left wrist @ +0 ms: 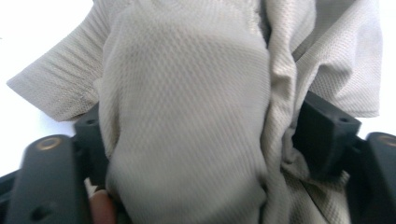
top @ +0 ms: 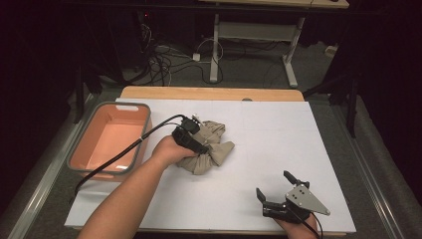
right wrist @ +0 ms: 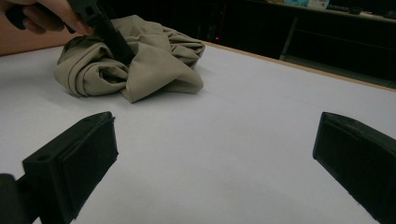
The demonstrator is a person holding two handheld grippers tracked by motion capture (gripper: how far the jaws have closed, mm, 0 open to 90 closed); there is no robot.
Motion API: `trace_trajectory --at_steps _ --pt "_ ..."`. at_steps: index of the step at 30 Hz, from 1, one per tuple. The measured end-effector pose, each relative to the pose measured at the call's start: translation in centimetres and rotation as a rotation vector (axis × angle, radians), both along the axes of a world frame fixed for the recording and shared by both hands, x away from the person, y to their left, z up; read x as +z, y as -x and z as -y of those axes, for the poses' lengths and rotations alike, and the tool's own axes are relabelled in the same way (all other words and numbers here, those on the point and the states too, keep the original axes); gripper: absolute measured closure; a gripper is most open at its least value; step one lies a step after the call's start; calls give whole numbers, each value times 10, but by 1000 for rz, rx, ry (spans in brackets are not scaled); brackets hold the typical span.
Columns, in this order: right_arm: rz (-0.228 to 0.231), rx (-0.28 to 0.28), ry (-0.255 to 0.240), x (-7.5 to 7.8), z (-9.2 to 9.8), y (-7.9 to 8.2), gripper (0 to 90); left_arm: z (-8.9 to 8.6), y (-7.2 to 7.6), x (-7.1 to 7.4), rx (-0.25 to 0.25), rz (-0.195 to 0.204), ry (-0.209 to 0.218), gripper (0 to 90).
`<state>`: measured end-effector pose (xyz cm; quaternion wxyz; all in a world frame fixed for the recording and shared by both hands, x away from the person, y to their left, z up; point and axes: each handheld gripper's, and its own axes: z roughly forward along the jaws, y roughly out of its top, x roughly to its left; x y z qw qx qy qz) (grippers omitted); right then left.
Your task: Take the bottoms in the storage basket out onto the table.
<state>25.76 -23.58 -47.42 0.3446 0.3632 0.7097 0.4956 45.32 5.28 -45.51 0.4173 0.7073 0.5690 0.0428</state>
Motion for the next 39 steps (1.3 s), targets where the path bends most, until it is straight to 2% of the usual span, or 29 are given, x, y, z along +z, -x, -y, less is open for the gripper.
trace_trajectory --at_steps 4,7,12,18,21,24,27,33,36,39 --pt "2 1 1 1 1 0 7 -8 7 6 9 44 38 89" --pt "4 1 1 1 1 0 7 -14 11 8 14 59 56 1" --pt "4 3 0 2 1 0 5 -23 21 14 31 131 144 0" --pt "-5 11 -4 1 3 -2 5 -37 38 13 41 210 235 0" --pt "-16 8 -13 0 5 -4 5 -44 49 9 48 246 282 0" --pt "-27 6 -24 -1 7 -6 5 -51 58 2 41 266 315 0" --pt "-34 6 -31 -1 8 -7 5 -58 72 -6 45 302 351 0" --pt "-33 5 -35 -1 8 -6 5 -72 98 -23 49 346 383 0" --pt "-31 5 -33 -1 7 -4 5 -79 113 -25 73 388 416 0" --pt "-24 9 -32 -1 4 -3 5 -86 128 -26 68 423 442 0"
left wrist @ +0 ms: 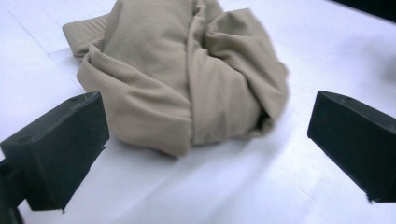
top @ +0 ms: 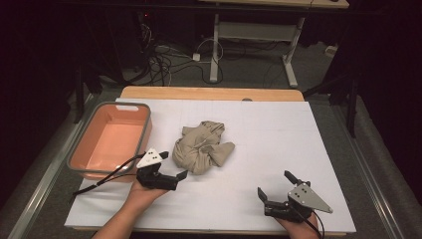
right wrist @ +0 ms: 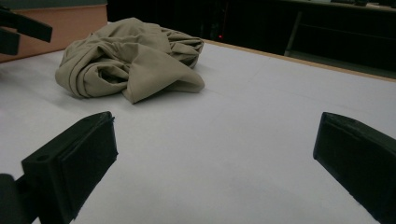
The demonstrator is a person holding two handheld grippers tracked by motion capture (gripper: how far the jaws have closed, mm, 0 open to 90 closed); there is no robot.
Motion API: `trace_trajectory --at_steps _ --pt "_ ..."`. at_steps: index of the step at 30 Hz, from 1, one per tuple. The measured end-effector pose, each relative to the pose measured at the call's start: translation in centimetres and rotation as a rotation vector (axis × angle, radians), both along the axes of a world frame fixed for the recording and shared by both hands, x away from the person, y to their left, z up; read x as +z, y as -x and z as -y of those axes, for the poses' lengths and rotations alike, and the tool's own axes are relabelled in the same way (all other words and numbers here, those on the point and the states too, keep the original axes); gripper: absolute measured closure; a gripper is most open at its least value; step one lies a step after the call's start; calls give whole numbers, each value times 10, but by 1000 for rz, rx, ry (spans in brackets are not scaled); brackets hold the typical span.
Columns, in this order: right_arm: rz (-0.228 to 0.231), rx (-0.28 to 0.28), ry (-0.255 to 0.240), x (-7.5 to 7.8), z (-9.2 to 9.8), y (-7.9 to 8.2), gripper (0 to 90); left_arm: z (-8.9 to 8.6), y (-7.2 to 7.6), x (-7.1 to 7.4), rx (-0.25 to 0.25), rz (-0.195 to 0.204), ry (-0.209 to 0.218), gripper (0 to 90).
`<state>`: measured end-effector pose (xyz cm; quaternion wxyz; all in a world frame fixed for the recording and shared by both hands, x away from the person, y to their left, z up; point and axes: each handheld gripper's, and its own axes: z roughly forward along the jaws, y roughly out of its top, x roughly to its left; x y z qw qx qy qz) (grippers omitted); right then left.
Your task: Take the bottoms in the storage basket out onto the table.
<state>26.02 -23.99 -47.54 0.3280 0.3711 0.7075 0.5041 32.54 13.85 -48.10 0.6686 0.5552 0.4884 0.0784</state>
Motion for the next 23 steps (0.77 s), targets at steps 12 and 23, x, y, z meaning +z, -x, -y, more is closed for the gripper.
trace_trajectory --at_steps 12,23 --pt "26 -22 -18 5 -1 15 5 -23 55 -4 -4 89 72 0" --pt "43 -41 -5 -1 -3 16 5 -22 49 -4 -33 85 88 0"
